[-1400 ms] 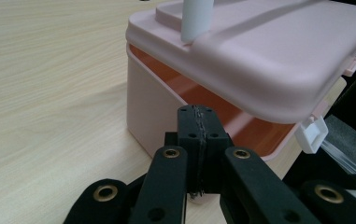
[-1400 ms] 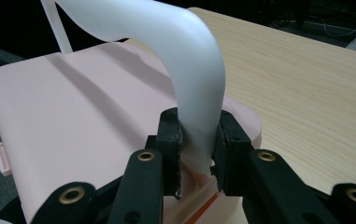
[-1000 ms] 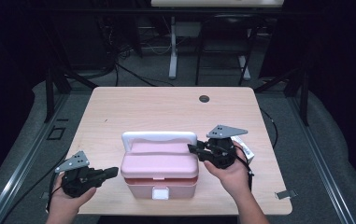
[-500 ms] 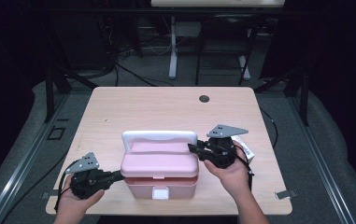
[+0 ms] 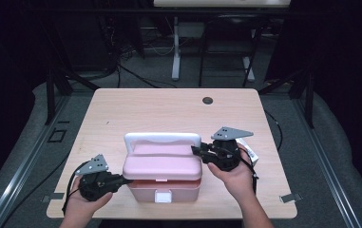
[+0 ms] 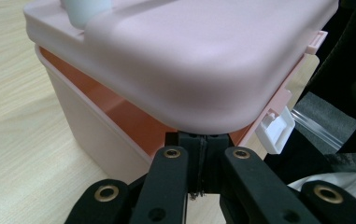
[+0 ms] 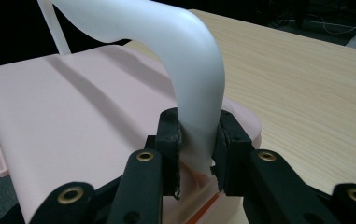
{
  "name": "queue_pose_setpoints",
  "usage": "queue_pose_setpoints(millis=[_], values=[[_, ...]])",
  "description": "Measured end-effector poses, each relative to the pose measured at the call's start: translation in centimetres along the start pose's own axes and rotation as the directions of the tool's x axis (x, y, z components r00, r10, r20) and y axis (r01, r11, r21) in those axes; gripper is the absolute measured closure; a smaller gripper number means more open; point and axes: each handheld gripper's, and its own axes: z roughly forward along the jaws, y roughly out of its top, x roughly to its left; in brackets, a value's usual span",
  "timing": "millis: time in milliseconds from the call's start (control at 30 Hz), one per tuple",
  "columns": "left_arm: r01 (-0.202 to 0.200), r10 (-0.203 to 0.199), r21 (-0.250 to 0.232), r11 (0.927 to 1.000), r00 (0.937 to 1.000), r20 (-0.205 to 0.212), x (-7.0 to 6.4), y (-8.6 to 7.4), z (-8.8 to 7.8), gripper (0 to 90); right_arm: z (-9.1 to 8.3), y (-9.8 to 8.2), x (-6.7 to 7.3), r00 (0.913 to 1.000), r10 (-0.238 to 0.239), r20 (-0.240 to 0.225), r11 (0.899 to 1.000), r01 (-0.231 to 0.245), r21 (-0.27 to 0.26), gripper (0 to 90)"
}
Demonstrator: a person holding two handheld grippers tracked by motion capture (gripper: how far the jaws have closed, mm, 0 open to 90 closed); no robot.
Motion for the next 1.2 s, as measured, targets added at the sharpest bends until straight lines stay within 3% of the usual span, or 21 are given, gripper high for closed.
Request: queue_pose_setpoints(millis=[333, 633, 1200], values=[[-0.013, 0.013, 0.011, 0.9999, 0.9999, -0.002, -0.2, 0.2, 0.6, 90.0, 0.0, -0.2, 0.1, 1.0000, 0.006, -0.002, 1.000, -0.006, -0.003, 72.3], [-0.015, 0.015, 0.004, 0.9999, 0.9999, -0.005, -0.2, 0.3, 0.5, 90.0, -1.1, -0.4, 0.1, 0.9999, 0.012, 0.008, 1.000, -0.012, -0.023, 67.7], [-0.030, 0.030, -0.038, 0.9988, 0.9996, -0.003, -0.1, 2.2, -0.3, 90.0, -4.9, -0.9, 0.2, 0.9951, 0.033, 0.094, 0.997, -0.025, -0.077, 63.1]])
